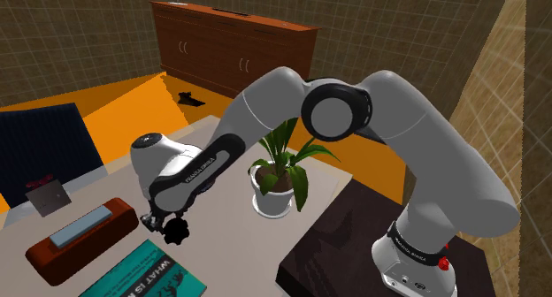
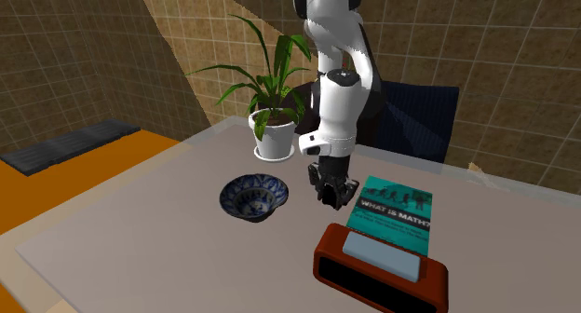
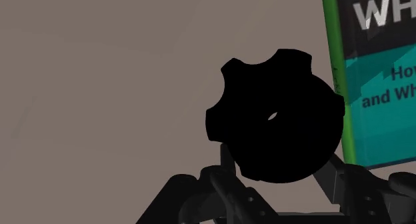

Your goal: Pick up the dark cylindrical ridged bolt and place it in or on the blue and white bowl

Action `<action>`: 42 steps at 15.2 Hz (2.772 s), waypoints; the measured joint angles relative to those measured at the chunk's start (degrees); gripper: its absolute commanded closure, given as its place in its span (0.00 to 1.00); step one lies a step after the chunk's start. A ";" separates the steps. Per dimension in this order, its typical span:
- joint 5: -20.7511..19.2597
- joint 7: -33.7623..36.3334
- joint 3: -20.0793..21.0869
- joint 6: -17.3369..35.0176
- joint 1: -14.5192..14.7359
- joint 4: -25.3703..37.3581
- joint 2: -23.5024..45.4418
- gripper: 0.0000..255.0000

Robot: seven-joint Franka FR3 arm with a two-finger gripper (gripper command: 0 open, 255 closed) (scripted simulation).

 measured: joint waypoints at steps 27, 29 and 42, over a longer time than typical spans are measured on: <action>2.51 -5.56 1.68 -11.01 -4.69 1.47 -9.67 1.00; 2.62 -7.75 1.36 -11.41 -6.33 2.88 -8.71 1.00; 3.30 -19.40 -0.47 -20.08 -12.29 25.31 4.49 1.00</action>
